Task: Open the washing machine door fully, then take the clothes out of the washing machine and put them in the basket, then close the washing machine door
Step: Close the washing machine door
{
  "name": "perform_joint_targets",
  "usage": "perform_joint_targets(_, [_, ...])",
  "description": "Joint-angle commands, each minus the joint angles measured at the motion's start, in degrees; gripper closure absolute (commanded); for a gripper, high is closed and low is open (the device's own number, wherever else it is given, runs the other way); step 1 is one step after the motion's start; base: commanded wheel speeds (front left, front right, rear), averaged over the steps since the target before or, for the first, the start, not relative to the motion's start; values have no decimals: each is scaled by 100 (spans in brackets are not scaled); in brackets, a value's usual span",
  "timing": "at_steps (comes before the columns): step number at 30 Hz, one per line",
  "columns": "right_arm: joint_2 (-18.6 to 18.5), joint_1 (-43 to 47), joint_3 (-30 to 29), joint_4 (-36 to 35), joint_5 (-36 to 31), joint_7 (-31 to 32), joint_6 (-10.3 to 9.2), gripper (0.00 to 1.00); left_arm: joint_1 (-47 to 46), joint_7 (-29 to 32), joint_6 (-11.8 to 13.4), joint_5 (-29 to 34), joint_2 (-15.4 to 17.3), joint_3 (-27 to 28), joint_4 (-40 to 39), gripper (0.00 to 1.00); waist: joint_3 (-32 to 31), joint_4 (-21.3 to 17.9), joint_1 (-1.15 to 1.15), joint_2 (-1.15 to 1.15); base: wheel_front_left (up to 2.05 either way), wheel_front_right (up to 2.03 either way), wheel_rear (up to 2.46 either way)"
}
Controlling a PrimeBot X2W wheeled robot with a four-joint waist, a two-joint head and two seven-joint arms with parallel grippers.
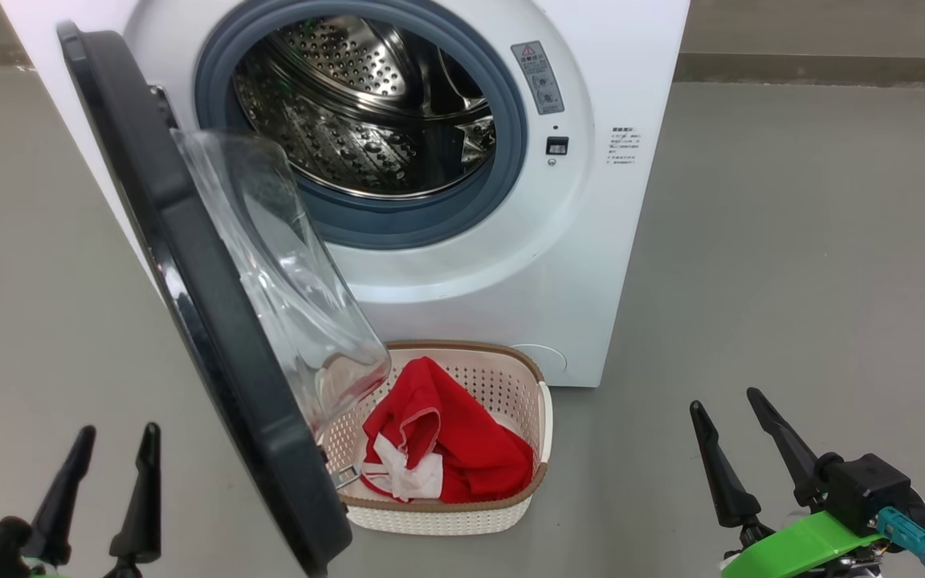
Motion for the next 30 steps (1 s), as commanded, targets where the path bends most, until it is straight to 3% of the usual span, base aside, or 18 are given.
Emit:
perform_joint_targets(1, [-23, -180, 110, -159, 2, -37, 35, 0, -82, -61, 49, 155, 86, 277, -79, 0, 4, -4, 0, 0, 0, 0, 0])
perform_joint_targets(11, [26, -220, 78, -181, 0, -37, 35, 0, 189, -69, 4, 1273, -478, 947, -257, 0, 58, -43, 0, 0, 0, 0, 0])
perform_joint_targets(17, [31, -231, 85, -176, 6, -37, 35, 0, 321, -69, -38, 1549, -763, 1205, -179, 0, 71, -69, 0, 0, 0, 0, 0])
perform_joint_targets(30, [33, -211, 74, -167, 13, -37, 35, 0, 390, -70, -47, 1583, -837, 1136, -80, 0, 18, -72, 0, 0, 0, 0, 0])
